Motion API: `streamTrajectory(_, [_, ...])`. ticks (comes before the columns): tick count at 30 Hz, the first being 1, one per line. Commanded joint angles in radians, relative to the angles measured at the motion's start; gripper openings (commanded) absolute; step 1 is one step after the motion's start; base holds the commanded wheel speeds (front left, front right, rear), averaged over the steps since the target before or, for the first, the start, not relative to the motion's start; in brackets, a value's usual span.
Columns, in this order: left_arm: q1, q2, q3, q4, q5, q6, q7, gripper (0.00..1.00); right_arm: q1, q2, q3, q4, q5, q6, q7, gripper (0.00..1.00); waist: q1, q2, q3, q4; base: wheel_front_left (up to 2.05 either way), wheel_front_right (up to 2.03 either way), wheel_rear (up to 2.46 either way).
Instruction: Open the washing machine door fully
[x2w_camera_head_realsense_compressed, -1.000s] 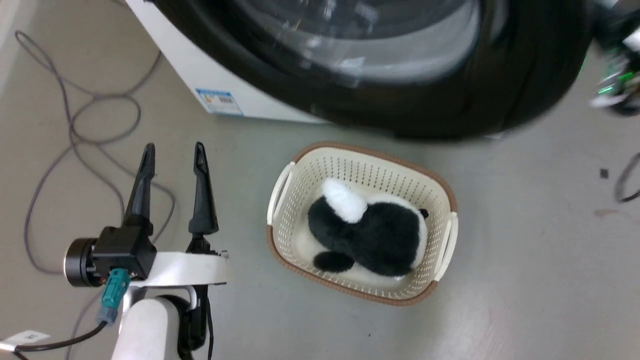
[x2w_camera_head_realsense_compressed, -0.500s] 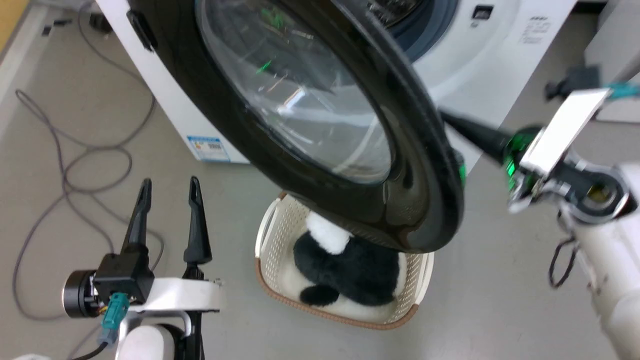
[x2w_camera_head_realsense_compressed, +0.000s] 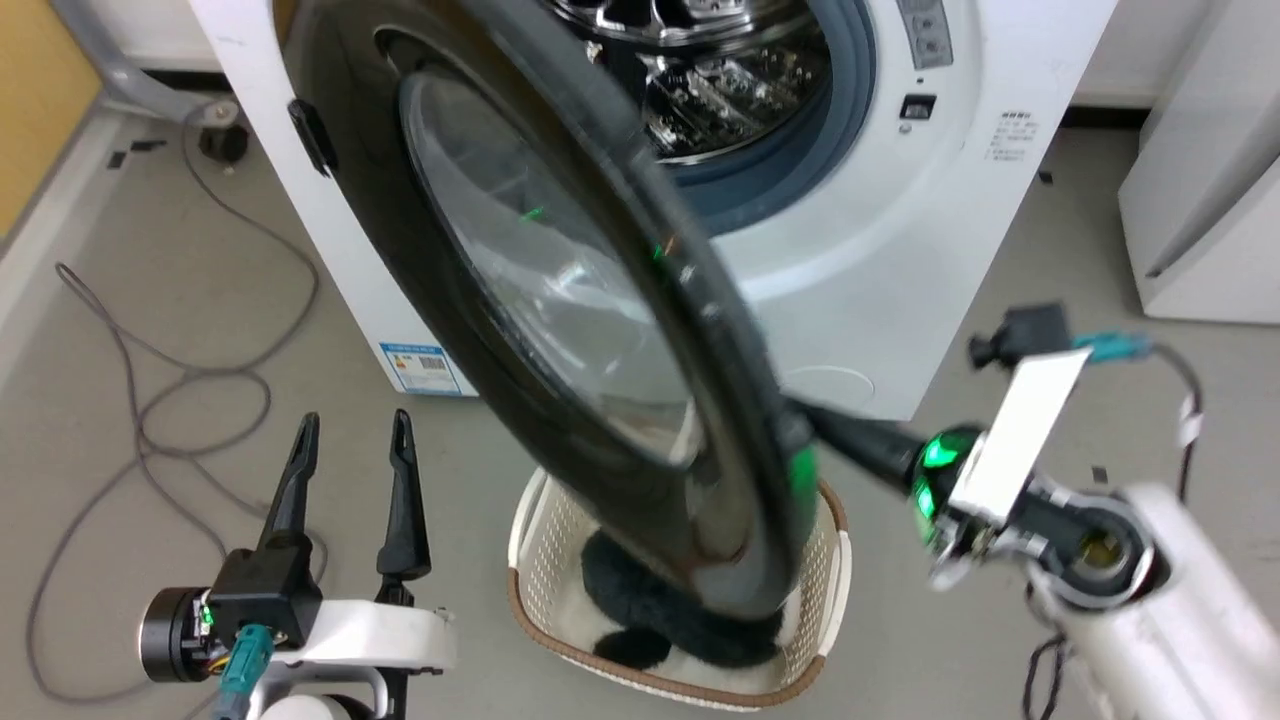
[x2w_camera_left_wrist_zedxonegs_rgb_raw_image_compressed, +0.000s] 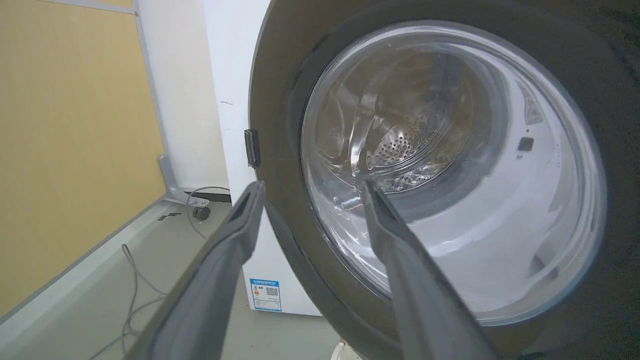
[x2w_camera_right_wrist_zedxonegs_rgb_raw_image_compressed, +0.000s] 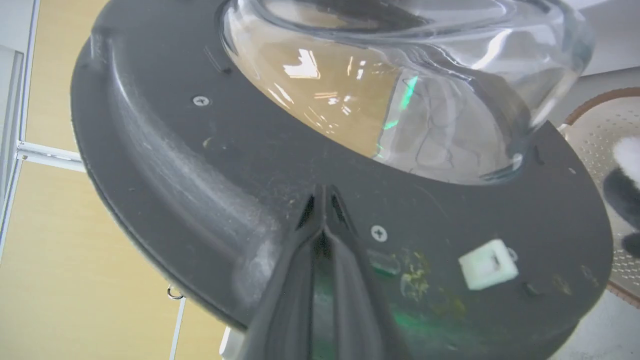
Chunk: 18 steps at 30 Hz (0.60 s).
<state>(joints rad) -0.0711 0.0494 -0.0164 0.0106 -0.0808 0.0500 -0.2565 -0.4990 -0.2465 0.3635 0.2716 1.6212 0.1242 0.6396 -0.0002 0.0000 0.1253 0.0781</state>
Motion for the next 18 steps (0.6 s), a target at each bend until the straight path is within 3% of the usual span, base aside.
streamTrajectory(1, [0.014,0.001,0.001,0.004,0.010,-0.003,-0.005,1.00,0.031,0.014,0.009,-0.016,0.007,0.007,-0.001,0.00,0.0002,0.0000,-0.010,0.004,0.00,0.00,0.00])
streamTrajectory(18, [0.060,0.001,0.000,0.043,0.018,-0.008,-0.005,1.00,0.217,0.144,0.127,-0.109,-0.023,0.007,-0.023,0.00,0.0002,0.0000,-0.076,0.018,0.00,0.00,0.00])
